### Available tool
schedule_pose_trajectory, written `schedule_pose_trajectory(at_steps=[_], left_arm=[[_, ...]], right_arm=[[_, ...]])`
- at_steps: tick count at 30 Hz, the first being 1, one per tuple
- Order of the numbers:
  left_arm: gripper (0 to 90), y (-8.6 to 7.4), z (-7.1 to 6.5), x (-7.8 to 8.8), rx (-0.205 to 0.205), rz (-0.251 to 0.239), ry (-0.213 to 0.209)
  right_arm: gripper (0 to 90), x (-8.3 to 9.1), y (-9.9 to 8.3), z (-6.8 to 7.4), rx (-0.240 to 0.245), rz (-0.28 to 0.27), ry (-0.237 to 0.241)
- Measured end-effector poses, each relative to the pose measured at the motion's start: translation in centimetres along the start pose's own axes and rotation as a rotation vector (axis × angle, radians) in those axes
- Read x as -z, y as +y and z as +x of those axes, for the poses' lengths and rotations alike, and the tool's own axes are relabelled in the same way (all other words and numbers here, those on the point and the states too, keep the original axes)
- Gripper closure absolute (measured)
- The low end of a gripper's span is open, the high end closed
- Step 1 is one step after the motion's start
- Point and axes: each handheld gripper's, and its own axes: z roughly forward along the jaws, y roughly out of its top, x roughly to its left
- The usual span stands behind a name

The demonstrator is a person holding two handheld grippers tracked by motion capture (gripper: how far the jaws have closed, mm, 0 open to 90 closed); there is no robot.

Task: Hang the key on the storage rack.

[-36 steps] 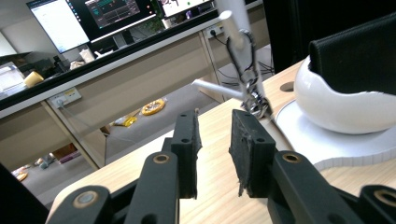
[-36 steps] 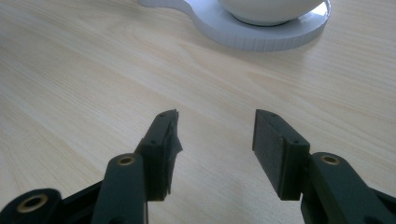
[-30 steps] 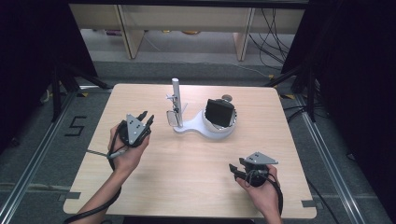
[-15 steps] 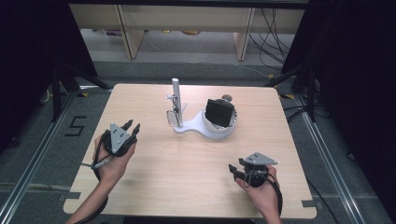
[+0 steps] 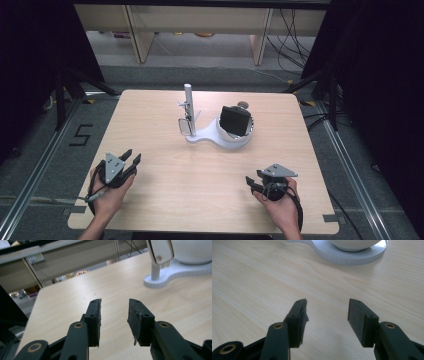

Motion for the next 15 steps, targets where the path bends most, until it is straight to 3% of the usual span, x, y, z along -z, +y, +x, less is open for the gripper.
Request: schedule_pose_trajectory(at_steps=[4,5,8,15], left_arm=[[60.0,-0.9,-0.1,0.3,0.050,0.000,-0.015],[59.2,-1.0,-0.1,0.2,0.055,-0.014,-0.014],[55.3,-1.2,-0.2,0.3,0.060,-0.026,-0.016],[49.3,-1.5,-0.2,0.1,0.067,-0.040,-0.025]], right_arm=[[50.2,-0.1,0.0,0.1,0.001,0.002,0.021],[50.2,-0.1,0.0,0.1,0.001,0.000,0.004],[50.1,0.0,0.0,0.1,0.018,-0.010,-0.011],[49.8,-0.1,-0.1,0.0,0.010,-0.022,0.005]])
